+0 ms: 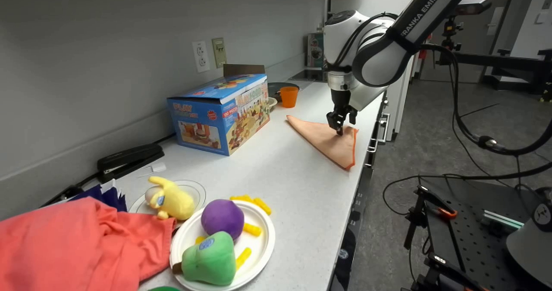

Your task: Unfold the cloth

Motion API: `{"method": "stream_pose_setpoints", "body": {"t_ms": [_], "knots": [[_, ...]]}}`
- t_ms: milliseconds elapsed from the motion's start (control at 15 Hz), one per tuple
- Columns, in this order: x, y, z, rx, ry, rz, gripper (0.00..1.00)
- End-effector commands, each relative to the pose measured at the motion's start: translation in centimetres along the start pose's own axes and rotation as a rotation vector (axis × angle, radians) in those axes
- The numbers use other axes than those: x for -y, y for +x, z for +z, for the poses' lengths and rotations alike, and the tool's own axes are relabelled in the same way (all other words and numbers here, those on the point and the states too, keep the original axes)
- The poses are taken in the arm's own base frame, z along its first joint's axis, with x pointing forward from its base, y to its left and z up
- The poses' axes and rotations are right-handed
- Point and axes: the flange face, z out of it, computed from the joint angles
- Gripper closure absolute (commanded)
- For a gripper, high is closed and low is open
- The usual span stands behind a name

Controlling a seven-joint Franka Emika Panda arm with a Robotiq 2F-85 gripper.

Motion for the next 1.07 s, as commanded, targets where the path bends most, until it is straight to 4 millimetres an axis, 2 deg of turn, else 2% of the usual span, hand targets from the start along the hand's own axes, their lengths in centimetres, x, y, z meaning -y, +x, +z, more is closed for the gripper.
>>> {"method": "stream_pose_setpoints", "body": {"t_ms": [0, 67, 133, 200, 267, 467, 600, 667, 733, 800, 1000], "knots": [[-0.3, -0.7, -0.8, -0.014, -0.007, -0.014, 0.57], [-0.4, -0.9, -0.8, -0.007, 0.003, -0.006, 0.64], [-0.5, -0.9, -0.7, -0.001, 0.009, 0.002, 0.21], [-0.7, -1.0, -0.5, 0.008, 0.013, 0.01, 0.27], [-1.0, -1.0, -0.4, 0.015, 0.016, 0.02, 0.26], [-2.0, -0.9, 0.0, 0.03, 0.018, 0.05, 0.03], [-2.5, -0.9, 0.3, 0.036, 0.017, 0.065, 0.0], [-2.5, -0.9, 0.5, 0.036, 0.017, 0.07, 0.3], [-2.5, -0.9, 0.5, 0.036, 0.016, 0.07, 0.27], [-2.6, -1.0, 0.6, 0.034, 0.018, 0.072, 0.28], [-2.6, -1.1, 0.9, 0.04, 0.02, 0.076, 0.51]]}}
